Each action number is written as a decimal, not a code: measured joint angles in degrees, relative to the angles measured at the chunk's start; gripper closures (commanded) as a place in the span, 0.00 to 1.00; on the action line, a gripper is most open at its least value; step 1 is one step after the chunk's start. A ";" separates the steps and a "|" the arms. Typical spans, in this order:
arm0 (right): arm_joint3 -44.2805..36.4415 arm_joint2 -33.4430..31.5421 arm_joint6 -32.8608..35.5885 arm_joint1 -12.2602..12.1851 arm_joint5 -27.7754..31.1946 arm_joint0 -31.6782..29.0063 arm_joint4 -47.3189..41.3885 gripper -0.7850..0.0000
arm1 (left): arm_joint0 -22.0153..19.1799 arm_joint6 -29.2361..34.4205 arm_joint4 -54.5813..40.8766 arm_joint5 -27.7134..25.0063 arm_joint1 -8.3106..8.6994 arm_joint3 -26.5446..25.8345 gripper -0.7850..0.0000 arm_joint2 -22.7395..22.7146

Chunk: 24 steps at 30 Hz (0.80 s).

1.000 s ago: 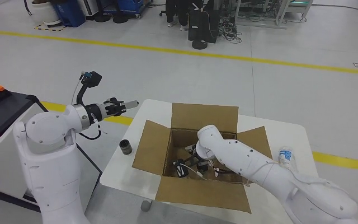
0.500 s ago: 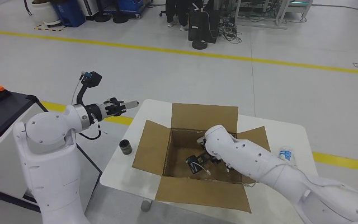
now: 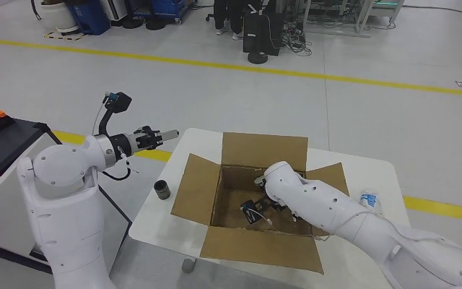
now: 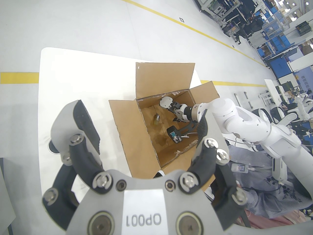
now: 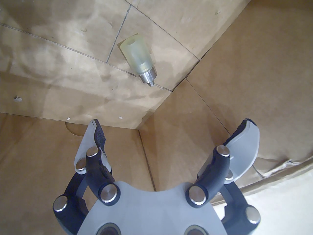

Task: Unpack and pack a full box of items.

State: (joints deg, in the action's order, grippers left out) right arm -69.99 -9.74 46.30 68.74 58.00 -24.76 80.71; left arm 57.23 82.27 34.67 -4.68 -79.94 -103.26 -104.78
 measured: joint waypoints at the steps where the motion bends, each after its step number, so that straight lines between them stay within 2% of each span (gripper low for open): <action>1: 0.00 0.00 0.00 0.00 0.00 0.00 0.00 0.00 | 0.00 0.00 0.00 0.00 0.00 0.00 0.00 0.00; 17: 0.08 0.00 -0.08 0.00 -0.03 -0.12 -0.06 0.00 | 0.00 0.00 0.00 0.00 0.00 0.00 0.00 0.00; 24: -0.54 -0.01 -4.89 -0.60 0.00 -0.24 3.58 0.00 | 0.00 0.00 0.00 0.00 0.00 0.00 0.00 0.00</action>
State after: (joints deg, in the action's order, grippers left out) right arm -70.53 -9.75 41.41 68.14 58.00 -25.00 84.29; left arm 57.23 82.27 34.67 -4.68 -79.94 -103.26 -104.78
